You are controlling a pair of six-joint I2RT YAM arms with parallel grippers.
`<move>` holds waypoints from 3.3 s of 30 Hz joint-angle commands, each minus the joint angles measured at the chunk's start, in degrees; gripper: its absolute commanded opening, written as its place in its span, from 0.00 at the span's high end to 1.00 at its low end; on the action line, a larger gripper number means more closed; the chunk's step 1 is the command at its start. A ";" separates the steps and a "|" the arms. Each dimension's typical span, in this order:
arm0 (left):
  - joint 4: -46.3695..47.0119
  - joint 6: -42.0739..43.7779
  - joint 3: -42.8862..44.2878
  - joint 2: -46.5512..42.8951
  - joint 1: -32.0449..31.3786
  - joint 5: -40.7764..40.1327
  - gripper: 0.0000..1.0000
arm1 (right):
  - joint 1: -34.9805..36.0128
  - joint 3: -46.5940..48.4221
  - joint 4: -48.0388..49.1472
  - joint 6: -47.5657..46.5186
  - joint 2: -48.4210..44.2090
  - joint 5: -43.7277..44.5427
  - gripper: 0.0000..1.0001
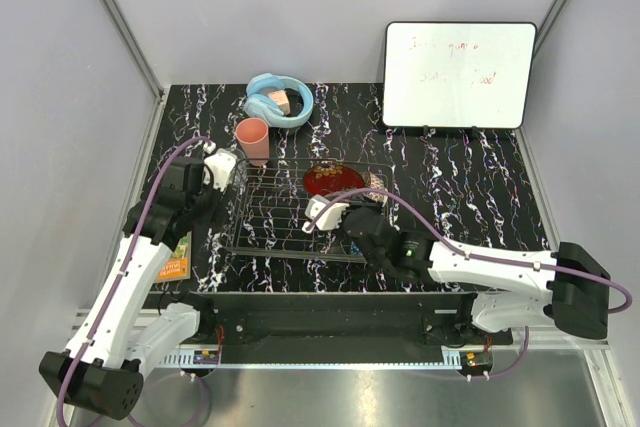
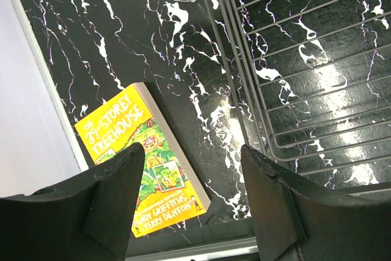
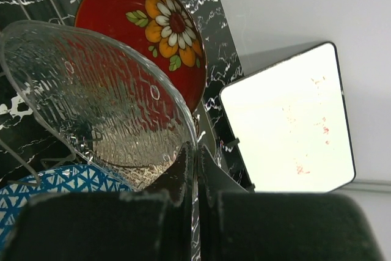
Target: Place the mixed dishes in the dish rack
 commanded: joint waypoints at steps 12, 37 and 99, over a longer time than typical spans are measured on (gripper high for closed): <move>1.70 0.34 1.33 1.90 0.35 -0.60 0.32 | 0.19 2.48 -11.09 13.96 7.15 7.82 1.00; 1.78 -0.10 2.74 5.33 0.35 0.54 0.32 | 1.16 2.04 -16.71 29.34 3.81 18.82 1.00; 13.22 1.31 -0.96 21.41 0.26 5.28 0.35 | -22.21 53.56 -25.42 49.81 24.83 -11.51 0.27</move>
